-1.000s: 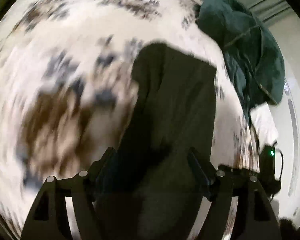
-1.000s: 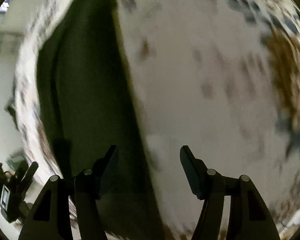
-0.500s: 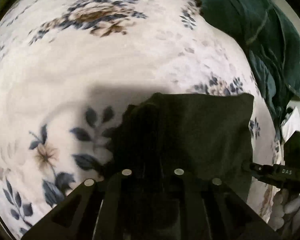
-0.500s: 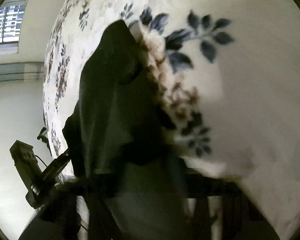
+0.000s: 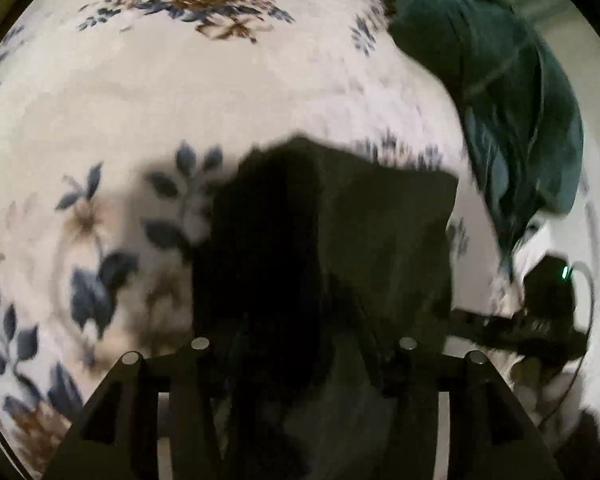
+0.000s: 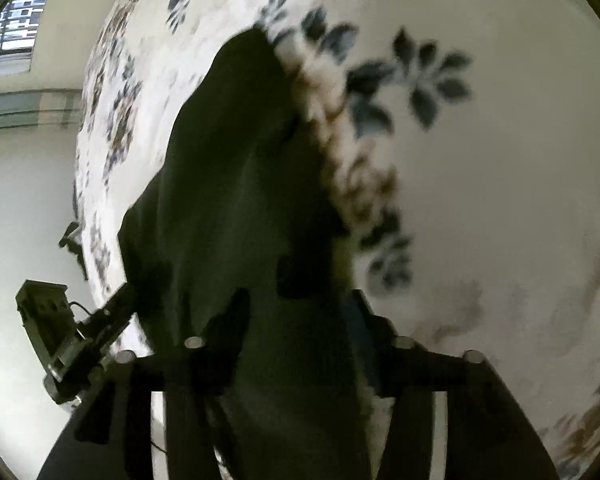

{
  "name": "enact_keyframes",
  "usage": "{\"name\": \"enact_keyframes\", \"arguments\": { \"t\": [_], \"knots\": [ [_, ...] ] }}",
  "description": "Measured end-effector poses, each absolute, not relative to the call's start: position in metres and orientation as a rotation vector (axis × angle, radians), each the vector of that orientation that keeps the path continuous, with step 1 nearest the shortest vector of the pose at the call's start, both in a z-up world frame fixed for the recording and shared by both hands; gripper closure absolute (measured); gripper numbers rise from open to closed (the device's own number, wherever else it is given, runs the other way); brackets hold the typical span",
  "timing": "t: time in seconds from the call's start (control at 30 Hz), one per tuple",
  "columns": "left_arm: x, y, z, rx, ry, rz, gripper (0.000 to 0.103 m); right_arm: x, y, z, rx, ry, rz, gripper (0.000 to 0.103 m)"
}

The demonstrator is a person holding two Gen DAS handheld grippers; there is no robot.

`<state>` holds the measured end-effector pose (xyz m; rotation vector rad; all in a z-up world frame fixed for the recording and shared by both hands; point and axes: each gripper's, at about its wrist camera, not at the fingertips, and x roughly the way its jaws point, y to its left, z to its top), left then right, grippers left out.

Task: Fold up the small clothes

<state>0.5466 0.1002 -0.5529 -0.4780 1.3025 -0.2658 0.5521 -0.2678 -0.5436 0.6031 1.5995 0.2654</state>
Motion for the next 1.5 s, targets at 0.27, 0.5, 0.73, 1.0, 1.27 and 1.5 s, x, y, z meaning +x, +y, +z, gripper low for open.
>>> {"name": "enact_keyframes", "arguments": {
  "t": [0.27, 0.5, 0.73, 1.0, 1.27, 1.5],
  "knots": [
    [0.546, 0.120, -0.570, -0.544, 1.322, -0.306, 0.077, 0.516, -0.266, -0.552, 0.514, 1.553, 0.121, 0.066],
    [0.504, 0.089, -0.564, -0.462, 1.350, -0.395, 0.057, 0.480, -0.261, -0.536, 0.567, 1.609, 0.099, 0.053],
    [0.500, 0.092, -0.573, -0.340, 1.287, -0.472, 0.082, 0.430, -0.275, -0.565, 0.645, 1.568, 0.095, 0.077],
    [0.483, 0.100, -0.566, -0.485, 1.348, -0.481, 0.060, 0.422, -0.265, -0.555, 0.582, 1.543, 0.061, 0.077],
    [0.459, 0.130, -0.584, -0.444, 1.358, -0.375, 0.069, 0.386, -0.259, -0.560, 0.443, 1.586, 0.032, 0.085],
    [0.418, 0.136, -0.555, -0.507, 1.385, -0.426, 0.034, 0.360, -0.274, -0.546, 0.593, 1.640, 0.070, 0.053]
  ]
}}
